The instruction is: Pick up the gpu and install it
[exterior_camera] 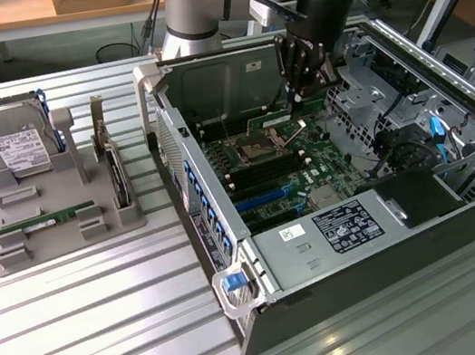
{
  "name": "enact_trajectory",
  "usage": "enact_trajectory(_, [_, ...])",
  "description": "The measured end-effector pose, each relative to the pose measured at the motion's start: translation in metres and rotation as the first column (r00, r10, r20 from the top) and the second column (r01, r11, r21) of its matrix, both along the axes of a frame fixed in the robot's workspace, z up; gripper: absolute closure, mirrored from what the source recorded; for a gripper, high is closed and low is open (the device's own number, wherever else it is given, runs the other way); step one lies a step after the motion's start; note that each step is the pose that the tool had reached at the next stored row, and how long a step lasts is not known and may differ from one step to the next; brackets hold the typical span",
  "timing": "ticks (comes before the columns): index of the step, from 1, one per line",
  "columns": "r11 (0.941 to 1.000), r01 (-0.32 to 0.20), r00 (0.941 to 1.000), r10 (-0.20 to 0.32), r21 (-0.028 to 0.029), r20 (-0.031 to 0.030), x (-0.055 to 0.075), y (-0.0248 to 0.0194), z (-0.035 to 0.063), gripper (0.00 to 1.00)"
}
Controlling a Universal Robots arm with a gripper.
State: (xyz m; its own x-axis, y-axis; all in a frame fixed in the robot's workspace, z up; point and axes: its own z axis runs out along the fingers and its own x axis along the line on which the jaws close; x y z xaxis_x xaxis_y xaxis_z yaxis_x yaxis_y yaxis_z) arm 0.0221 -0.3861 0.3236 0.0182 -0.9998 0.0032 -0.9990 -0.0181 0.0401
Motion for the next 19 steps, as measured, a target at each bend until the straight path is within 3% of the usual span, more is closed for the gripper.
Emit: enact_trajectory(19, [1.0, 0.0, 1.0, 0.0, 0.0, 0.0, 0.0, 0.0, -0.0046, 0.88])
